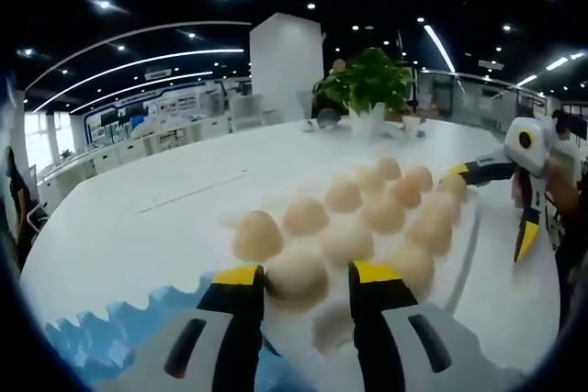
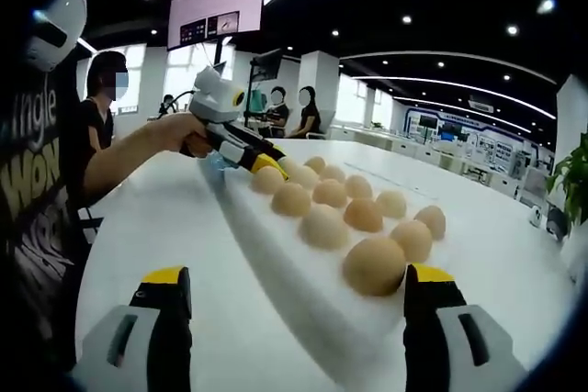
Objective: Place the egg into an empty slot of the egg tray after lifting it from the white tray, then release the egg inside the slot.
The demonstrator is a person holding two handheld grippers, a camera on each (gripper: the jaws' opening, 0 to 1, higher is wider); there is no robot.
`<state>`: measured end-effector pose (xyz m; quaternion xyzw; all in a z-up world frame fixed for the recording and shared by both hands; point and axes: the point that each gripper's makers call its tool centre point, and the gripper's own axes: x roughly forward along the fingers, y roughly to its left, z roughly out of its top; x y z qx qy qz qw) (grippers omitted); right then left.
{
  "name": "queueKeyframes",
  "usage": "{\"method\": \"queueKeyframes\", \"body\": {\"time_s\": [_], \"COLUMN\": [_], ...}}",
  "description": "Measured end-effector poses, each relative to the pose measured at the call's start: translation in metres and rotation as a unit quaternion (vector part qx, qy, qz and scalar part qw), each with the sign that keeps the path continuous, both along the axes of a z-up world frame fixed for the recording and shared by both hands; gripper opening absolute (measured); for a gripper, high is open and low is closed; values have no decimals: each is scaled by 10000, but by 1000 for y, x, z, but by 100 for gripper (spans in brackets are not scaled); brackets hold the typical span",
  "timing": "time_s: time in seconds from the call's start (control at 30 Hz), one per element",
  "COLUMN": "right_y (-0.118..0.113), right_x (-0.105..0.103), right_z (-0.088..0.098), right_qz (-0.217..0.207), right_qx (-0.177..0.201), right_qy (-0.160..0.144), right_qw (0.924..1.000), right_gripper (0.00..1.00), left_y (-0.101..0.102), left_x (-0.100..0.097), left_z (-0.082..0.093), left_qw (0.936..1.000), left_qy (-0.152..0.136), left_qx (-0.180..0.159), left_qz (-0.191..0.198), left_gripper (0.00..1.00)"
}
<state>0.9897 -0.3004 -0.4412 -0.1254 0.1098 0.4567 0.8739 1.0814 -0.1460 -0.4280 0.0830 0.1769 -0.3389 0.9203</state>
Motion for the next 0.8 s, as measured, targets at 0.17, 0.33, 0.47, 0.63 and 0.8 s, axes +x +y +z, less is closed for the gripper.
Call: {"method": "queueKeyframes", "body": {"time_s": [0.17, 0.33, 0.47, 0.63, 0.8], "right_y": [0, 0, 0, 0, 0], "right_x": [0, 0, 0, 1, 2], "right_z": [0, 0, 0, -1, -1], "right_qz": [11, 8, 2, -11, -14], "right_qx": [6, -19, -23, -65, -35], "right_qy": [-17, -24, -41, -64, -59], "right_qw": [10000, 10000, 10000, 10000, 10000], "right_gripper": [100, 100, 100, 100, 100], "left_y": [3, 2, 5, 5, 6], "left_x": [2, 2, 6, 6, 8], "left_z": [0, 0, 0, 0, 0], "left_qw": [10000, 10000, 9999, 9999, 9998], "left_qy": [-26, -32, 9, -13, -25], "left_qx": [5, 17, -32, 20, 19], "left_qz": [20, 22, 123, 157, 206], "left_gripper": [32, 30, 27, 27, 27]}}
